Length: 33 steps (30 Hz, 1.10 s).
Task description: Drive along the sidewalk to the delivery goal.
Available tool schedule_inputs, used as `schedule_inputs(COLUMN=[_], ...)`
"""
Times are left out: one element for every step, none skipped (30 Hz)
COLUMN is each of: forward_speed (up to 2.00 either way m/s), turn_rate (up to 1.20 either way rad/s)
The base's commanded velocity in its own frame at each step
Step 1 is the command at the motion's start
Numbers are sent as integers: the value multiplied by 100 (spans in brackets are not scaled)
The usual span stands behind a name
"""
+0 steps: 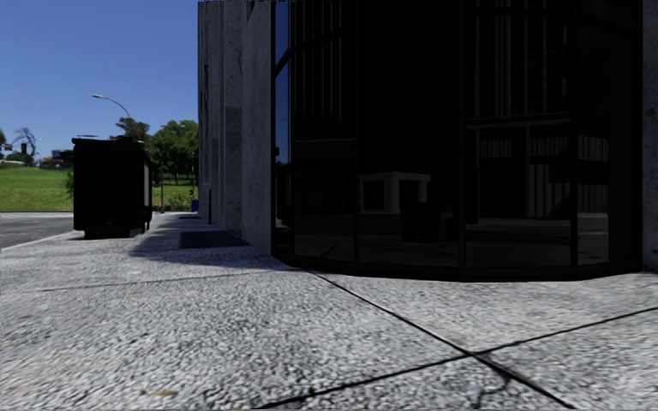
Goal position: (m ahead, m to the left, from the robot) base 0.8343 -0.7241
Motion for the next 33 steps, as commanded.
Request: schedule_inputs(forward_speed=[100, 100, 100, 100, 100, 100, 100, 100, 100, 100, 100, 100, 100, 100, 100, 100, 100, 100, 100, 100, 100, 100, 100, 100, 98, 27, 27, 0, 0, 0, 0, 0, 0], turn_rate=[-73, -73, -73, -73, -73, -73, -73, -73, -73, -73, -73, -73, -73, -73, -73, -73, -73, -73, -73, -73, -73, -73, -73, -73, 0, 0, 0, 0, 0, 0, 0, 0, 0])
